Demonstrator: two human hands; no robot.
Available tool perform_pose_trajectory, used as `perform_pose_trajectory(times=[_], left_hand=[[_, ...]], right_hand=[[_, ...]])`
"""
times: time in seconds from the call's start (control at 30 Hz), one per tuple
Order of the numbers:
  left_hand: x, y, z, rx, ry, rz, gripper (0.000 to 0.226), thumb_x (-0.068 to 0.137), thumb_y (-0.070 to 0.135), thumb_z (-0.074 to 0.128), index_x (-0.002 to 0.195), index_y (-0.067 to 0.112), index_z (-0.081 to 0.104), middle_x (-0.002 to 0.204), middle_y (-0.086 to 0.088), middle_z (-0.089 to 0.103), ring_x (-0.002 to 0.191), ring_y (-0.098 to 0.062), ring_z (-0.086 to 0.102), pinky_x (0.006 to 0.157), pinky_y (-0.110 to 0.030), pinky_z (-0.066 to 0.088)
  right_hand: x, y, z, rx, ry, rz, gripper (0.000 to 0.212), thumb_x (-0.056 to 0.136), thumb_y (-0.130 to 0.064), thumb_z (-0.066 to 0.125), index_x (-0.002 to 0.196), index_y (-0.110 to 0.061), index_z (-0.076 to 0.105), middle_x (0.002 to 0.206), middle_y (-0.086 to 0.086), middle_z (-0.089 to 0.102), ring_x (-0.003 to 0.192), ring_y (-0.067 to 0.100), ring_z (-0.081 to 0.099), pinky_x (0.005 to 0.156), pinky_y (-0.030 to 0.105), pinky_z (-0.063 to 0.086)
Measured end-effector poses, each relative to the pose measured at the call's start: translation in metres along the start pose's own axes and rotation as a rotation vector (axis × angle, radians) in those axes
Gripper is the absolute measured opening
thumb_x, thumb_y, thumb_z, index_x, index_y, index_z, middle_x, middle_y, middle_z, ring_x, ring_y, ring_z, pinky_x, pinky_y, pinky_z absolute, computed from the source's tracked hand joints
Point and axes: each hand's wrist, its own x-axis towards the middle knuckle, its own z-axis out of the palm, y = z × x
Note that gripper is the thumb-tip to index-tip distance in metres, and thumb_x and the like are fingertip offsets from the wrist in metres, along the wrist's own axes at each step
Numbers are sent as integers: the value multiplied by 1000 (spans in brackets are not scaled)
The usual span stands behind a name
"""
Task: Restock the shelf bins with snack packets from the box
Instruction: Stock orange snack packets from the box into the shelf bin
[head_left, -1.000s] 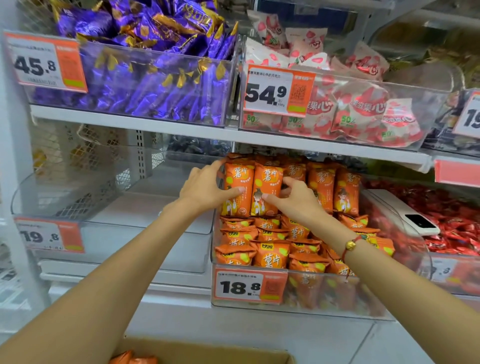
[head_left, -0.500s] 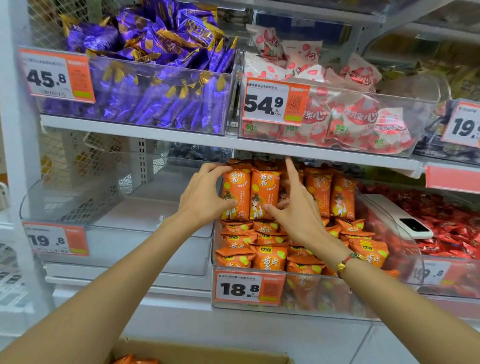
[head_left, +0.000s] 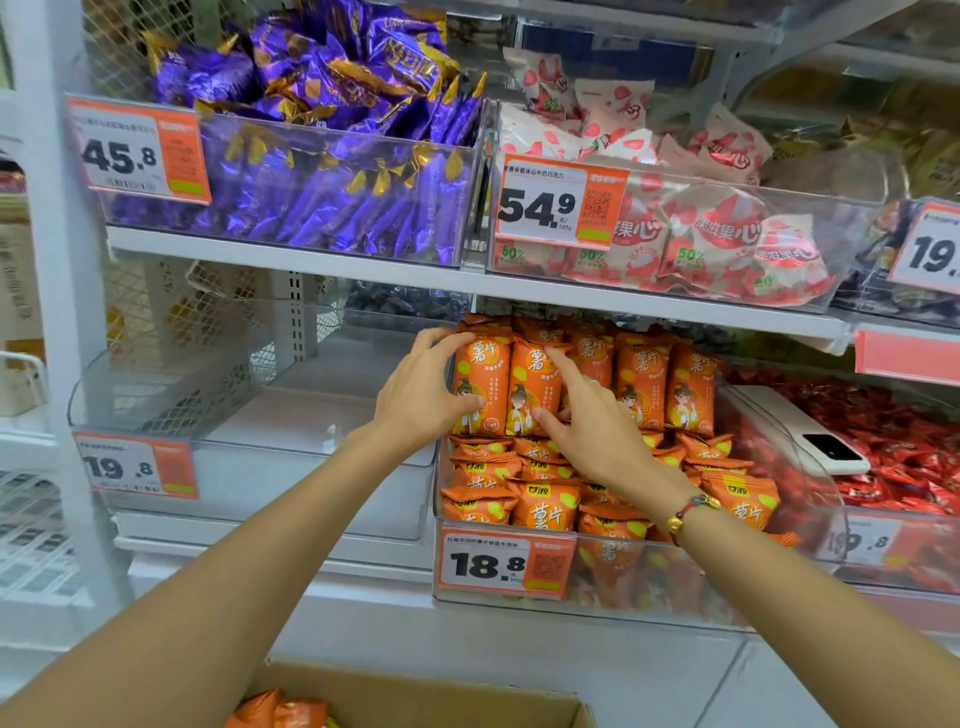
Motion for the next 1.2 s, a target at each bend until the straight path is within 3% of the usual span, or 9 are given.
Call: perform_pose_trajectory(times=[0.17,0.3,0.4,0.6,0.73,0.83,0.97,1.1,1.2], left_hand=[[-19,6,-10,-127,79,-40,78,84,30,73,150,30,30,150,2,35,134,-18,39,98,-36,39],[-64,0,-30,-276,310,-10,50,86,21,69,132,30,54,132,9,49,121,-12,49,99,-36,43],[-123,-25,-36,-336,442,-44,35,90,15,65,117,36,59,121,15,53,111,0,51,94,-30,44],[-248,-107,-31,-158,483,-461,26,80,41,58,104,49,56,114,13,54,105,-13,52,89,-44,46],[-317,-161,-12,99,345,-794,37,84,24,62,120,20,63,124,-9,59,113,-35,53,92,-48,44],[-348,-183,6,170,150,-919,46,90,20,61,135,14,54,141,-13,50,128,-36,45,103,-49,38],[-356,-184,20,35,51,-850,42,94,7,52,136,9,52,136,-14,52,122,-34,50,102,-41,38],[-362,-187,29,-9,84,-871,38,91,-3,49,127,5,58,128,-14,57,113,-34,53,98,-43,42],[-363,-186,27,-51,126,-899,37,91,0,50,125,10,59,128,-11,57,114,-32,53,98,-42,43]], right_hand=[[-10,-6,-16,-50,-8,11,78,93,-31,58,152,-35,6,98,7,59,72,22,59,58,32,44],[-40,-16,-32,36,111,19,51,91,-30,59,139,-29,41,121,-3,59,104,15,58,76,29,44],[-71,-33,-38,271,105,-88,27,88,-24,64,113,-33,61,101,-16,65,94,2,60,76,25,49],[-110,-66,0,385,-389,-242,13,88,-27,61,95,-34,69,83,-11,69,77,7,64,69,30,51],[-141,-82,76,311,-695,-219,15,88,-23,60,98,-30,69,84,-7,68,78,9,62,75,31,51],[-173,-95,136,260,-808,-187,21,87,-28,57,104,-31,67,92,-7,69,87,11,63,80,34,51],[-196,-121,191,239,-778,-68,35,89,-26,55,124,-26,57,119,-3,61,111,16,55,88,29,41],[-203,-145,234,470,-731,417,41,87,-22,62,126,-13,53,126,7,59,115,21,56,91,26,42],[-208,-152,258,430,-772,559,53,86,-30,64,130,-9,44,126,10,57,115,26,55,86,29,44]])
